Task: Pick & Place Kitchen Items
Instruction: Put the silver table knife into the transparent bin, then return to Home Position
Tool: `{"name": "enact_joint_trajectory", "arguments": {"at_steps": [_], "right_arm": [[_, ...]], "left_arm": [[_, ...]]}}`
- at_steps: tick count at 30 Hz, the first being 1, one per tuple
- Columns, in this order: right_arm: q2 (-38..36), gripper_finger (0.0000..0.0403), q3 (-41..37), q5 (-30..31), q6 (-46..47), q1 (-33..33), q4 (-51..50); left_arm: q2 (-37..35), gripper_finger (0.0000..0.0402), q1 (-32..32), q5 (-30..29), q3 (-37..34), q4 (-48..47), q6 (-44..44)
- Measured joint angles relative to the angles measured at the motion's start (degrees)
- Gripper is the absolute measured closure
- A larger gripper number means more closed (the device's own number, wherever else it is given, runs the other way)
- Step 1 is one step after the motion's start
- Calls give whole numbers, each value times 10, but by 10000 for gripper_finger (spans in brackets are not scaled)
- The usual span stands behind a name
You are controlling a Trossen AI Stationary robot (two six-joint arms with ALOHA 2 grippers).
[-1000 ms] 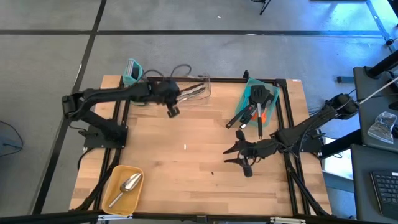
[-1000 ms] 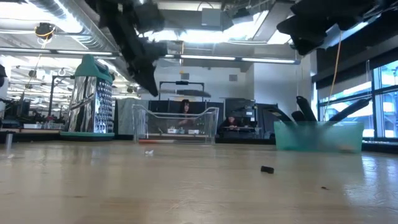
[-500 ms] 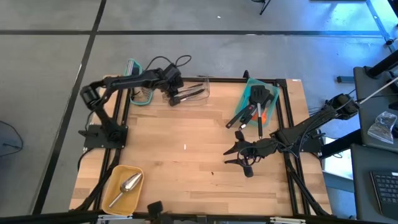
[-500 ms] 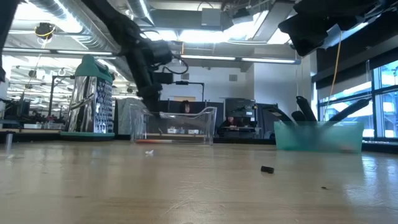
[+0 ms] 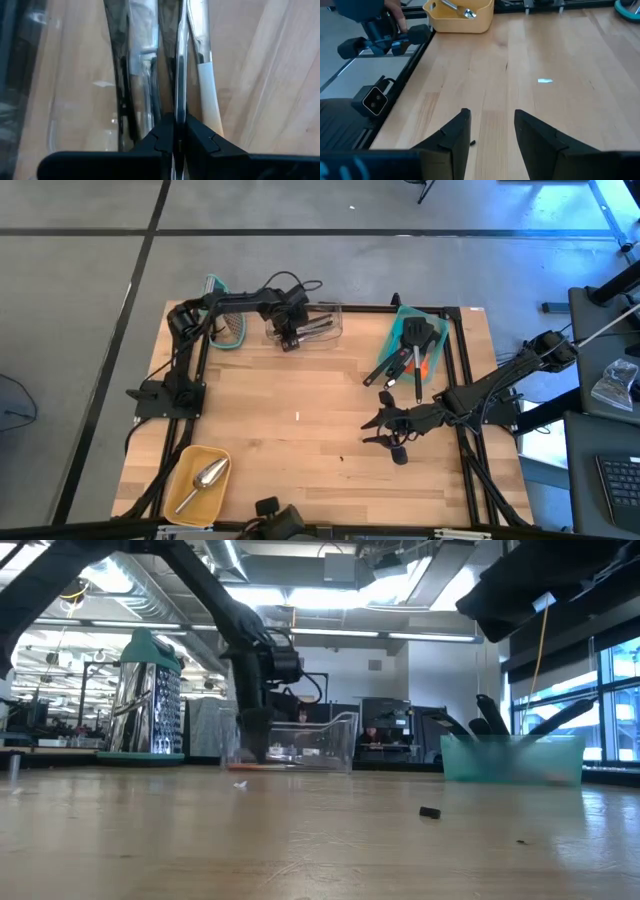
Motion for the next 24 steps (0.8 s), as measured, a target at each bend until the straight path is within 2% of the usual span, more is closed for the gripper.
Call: {"name": "enact_joint_trajectory", "arguments": {"at_steps": [4,11,18,24], "right_arm": [[0,249,0,0,6,0,-8],[0,249,0,0,7,1,-8],[0,249,0,0,16,1,-11],[0,249,0,0,21,2,-37]], "left_arm": [[3,376,0,-1,1,1,-4],[-16,292,-4,-20,11,7,-20],[-82,220,-20,-34,29,-20,-25],[-174,205,-43,-15,32,-52,-94]]}}
